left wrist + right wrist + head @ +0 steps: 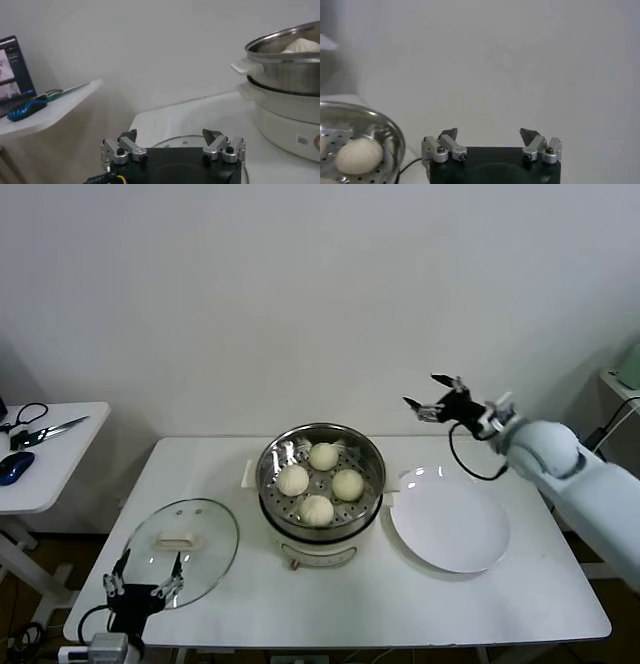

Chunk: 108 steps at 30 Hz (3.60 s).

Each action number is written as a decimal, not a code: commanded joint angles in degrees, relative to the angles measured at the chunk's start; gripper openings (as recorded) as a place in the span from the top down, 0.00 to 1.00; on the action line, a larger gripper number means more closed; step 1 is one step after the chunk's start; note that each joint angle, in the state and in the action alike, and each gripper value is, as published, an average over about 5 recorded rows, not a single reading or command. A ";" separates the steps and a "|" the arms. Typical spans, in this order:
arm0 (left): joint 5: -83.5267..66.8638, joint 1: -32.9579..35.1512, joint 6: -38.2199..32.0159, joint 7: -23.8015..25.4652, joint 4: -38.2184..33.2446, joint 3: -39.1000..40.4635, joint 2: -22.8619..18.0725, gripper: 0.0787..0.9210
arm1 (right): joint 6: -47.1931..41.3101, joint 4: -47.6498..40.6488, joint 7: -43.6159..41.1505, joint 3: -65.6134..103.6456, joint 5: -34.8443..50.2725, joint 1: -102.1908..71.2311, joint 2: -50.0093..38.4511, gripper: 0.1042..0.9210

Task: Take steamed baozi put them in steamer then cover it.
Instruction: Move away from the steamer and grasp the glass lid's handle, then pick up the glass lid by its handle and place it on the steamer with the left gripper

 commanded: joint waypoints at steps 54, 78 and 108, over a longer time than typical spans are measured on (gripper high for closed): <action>78.49 -21.74 -11.37 -24.57 41.05 3.98 3.43 0.12 | 39.01 0.39 1.50 43.97 -23.78 -66.66 36.49 0.12; 77.96 -25.44 -12.37 -23.79 46.86 4.14 5.97 0.56 | 39.35 1.40 1.98 43.56 -26.21 -67.12 37.62 0.12; 57.52 -19.36 -5.67 -13.08 20.51 2.41 12.43 0.94 | 38.69 1.93 2.70 43.88 -24.59 -66.99 36.39 0.12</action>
